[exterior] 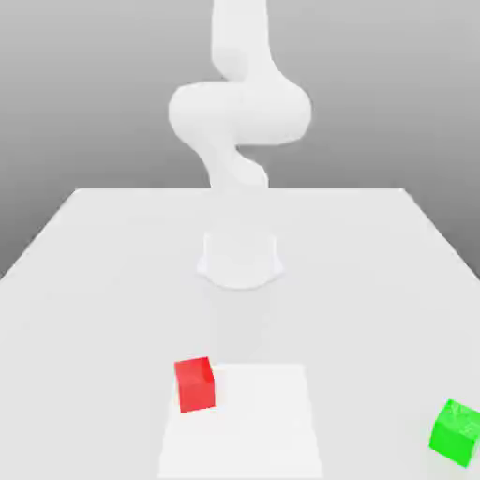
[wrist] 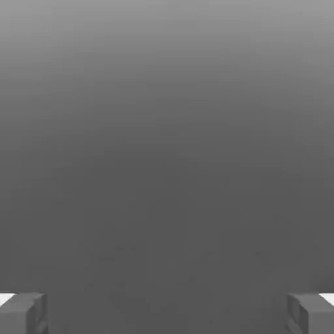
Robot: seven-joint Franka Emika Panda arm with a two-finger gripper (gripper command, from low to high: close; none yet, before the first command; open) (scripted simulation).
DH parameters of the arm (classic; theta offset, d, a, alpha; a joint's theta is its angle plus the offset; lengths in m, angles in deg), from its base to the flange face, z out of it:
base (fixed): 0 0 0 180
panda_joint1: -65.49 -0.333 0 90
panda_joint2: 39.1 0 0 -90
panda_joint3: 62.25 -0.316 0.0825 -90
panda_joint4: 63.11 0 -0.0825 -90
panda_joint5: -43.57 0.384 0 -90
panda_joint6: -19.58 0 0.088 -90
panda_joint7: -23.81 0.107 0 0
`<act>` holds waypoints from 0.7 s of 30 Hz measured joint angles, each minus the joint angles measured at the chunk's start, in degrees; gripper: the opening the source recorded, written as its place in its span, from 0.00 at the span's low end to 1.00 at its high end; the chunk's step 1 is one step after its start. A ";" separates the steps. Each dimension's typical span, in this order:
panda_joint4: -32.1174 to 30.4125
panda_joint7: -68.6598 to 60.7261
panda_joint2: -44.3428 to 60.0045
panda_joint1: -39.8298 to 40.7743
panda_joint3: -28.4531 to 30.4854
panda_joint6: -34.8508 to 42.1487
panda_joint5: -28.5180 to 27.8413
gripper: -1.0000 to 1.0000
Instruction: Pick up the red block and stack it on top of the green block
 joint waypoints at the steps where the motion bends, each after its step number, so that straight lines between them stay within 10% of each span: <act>1: -1.42 -0.92 2.21 0.04 0.38 -1.38 -0.41 0.50; 21: -25.03 -24.11 44.74 1.06 7.47 -28.84 2.77 0.50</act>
